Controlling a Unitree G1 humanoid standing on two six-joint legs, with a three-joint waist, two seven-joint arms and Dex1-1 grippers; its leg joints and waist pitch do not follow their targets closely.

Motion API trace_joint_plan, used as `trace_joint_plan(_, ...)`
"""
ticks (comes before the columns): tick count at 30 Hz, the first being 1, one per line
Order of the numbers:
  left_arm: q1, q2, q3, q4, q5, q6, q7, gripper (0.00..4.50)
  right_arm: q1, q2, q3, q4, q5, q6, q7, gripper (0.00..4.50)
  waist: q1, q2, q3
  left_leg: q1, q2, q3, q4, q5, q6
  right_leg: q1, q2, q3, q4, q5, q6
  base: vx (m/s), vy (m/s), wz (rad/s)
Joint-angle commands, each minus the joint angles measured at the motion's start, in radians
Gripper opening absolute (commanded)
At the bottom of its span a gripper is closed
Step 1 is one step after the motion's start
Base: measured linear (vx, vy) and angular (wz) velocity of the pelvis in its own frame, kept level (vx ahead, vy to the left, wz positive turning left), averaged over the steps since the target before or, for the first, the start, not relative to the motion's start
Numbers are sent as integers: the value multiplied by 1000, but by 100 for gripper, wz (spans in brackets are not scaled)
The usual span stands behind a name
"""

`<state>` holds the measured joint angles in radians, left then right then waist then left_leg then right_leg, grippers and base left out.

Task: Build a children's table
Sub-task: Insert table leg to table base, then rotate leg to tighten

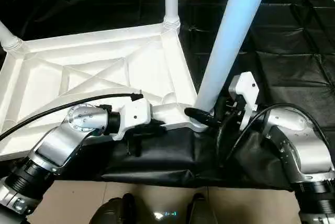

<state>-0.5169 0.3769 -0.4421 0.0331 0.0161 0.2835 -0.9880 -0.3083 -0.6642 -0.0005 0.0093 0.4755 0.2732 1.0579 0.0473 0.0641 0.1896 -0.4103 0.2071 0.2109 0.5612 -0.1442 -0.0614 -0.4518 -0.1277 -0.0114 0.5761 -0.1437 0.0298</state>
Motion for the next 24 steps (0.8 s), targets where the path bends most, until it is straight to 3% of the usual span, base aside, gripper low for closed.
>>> trace_joint_plan(1, 13, -15, -18, -8, -22, -54, -17, 0, 8, -25, 13, 7, 15, 38, 50, 352, -6, -33, -80, 25, 2, 1, -52, -164, 146, 57, 13, 4, -51, -168, -257, 0, 0, 0)
trace_joint_plan(5, 15, -15, -16, -5, -19, -59, -19, 0, 12, -31, 14, 12, 11, 44, 66, 317, -3, -33, -81, 24, 3, 1, -49, -146, 162, 57, 12, 3, -48, -139, -269, 0, 0, 0)
trace_joint_plan(16, 17, -12, -16, 2, -12, -67, -20, 0, 12, -31, 7, 18, 8, 57, 81, 232, -1, -31, -81, 25, 3, 2, -49, -146, 161, 57, 12, 3, -49, -144, -273, 0, 0, 0)
trace_joint_plan(24, 23, -6, -15, -1, -10, -69, -24, 0, 44, -27, 0, 11, 10, 66, 76, 207, 2, -28, -82, 26, 4, 1, -49, -152, 156, 57, 13, 3, -49, -144, -273, 0, 0, 0)
